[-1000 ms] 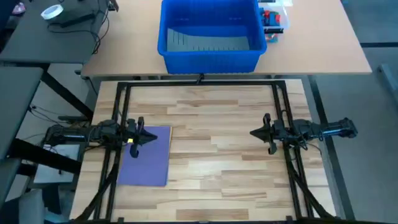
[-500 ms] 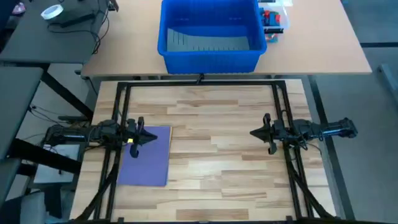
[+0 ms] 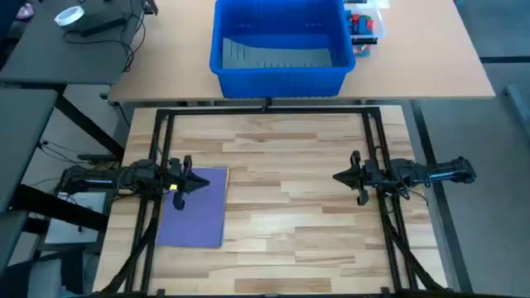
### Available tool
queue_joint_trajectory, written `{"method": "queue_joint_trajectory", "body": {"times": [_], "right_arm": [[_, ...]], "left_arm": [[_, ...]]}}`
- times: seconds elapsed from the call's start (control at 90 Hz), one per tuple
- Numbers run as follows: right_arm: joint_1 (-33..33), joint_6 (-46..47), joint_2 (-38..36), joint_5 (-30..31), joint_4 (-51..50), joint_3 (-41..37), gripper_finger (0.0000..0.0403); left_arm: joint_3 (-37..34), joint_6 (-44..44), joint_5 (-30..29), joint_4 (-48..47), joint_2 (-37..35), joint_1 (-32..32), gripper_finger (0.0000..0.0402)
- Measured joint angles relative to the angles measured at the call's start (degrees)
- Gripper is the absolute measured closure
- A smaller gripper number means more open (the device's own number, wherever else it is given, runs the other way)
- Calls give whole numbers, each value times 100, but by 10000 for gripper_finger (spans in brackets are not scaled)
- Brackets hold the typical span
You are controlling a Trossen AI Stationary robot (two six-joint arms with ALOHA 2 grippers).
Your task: Organize paper
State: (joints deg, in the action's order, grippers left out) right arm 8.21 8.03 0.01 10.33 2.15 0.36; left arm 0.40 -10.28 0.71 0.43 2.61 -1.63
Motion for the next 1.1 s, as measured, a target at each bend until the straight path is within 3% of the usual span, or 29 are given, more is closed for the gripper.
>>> {"method": "queue_joint_trajectory", "body": {"times": [0.378, 0.478, 0.578, 0.711, 0.856, 0.944, 1.1], "right_arm": [[0, 0, 0, 0, 2, 0, 403], [0, 0, 0, 0, 2, -1, 403], [0, 0, 0, -2, 2, -2, 403], [2, 0, 0, 0, 9, -2, 403], [2, 0, 1, 0, 17, -2, 403], [2, 0, 2, 0, 18, -2, 403], [2, 0, 2, 0, 20, -2, 403]], "left_arm": [[4, -55, -135, 211, 7, 1, 402], [179, -995, -786, 192, 36, 28, 402], [490, -1594, -920, 423, 146, 53, 402], [1080, -491, -527, 466, 543, 53, 402], [2141, 467, -856, 47, 1454, 53, 402], [2836, 365, -1156, -662, 2100, 53, 402], [3985, -776, -1493, -1887, 3148, 75, 402]]}}
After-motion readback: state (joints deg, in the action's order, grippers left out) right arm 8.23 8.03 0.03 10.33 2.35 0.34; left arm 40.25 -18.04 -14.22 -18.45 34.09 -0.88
